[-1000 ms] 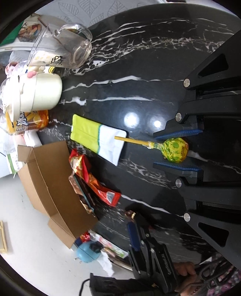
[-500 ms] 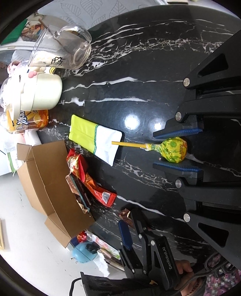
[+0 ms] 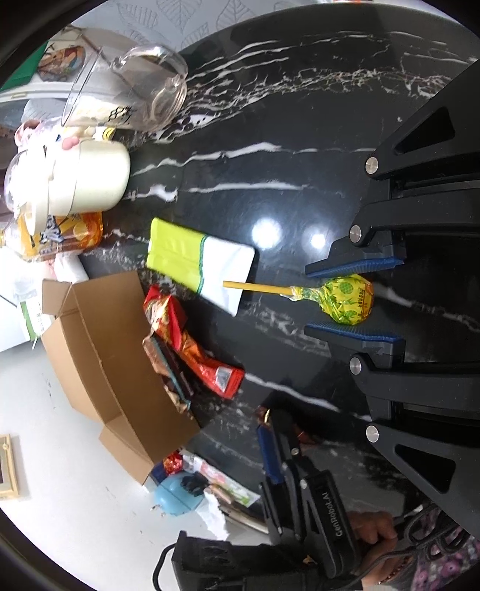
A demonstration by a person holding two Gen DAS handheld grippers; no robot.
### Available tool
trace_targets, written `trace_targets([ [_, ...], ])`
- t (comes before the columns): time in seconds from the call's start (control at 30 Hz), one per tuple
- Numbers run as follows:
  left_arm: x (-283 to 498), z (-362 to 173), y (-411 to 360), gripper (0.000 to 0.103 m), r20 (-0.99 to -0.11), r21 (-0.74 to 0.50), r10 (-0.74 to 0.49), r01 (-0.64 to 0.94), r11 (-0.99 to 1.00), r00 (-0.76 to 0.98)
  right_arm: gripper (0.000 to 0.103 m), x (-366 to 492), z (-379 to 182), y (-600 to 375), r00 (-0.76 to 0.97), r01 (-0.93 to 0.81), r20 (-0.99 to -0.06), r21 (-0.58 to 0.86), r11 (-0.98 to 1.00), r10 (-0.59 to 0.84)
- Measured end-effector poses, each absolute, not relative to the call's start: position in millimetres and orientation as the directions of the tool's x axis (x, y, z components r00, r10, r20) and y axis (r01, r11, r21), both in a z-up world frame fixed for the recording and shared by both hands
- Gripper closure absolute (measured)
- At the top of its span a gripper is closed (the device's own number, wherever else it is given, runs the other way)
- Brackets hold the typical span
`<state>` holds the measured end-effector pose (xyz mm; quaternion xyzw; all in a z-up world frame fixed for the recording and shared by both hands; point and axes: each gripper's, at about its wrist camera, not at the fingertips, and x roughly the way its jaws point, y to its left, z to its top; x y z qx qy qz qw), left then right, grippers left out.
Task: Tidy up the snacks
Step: 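Lift the chocolate bar and lollipop and carry both over the cardboard box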
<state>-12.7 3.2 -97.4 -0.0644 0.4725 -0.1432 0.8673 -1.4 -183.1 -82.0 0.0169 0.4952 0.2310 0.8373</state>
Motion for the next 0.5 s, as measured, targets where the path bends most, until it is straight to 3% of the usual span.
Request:
trace_targets([
  [0.5, -14, -36, 25, 0.075, -0.698, -0.254, -0.302, 0.17, 0.952, 0.649, 0.079, 16, -37, -148, 0.427, -0.498, -0.74, 0.286, 0.819, 0.519],
])
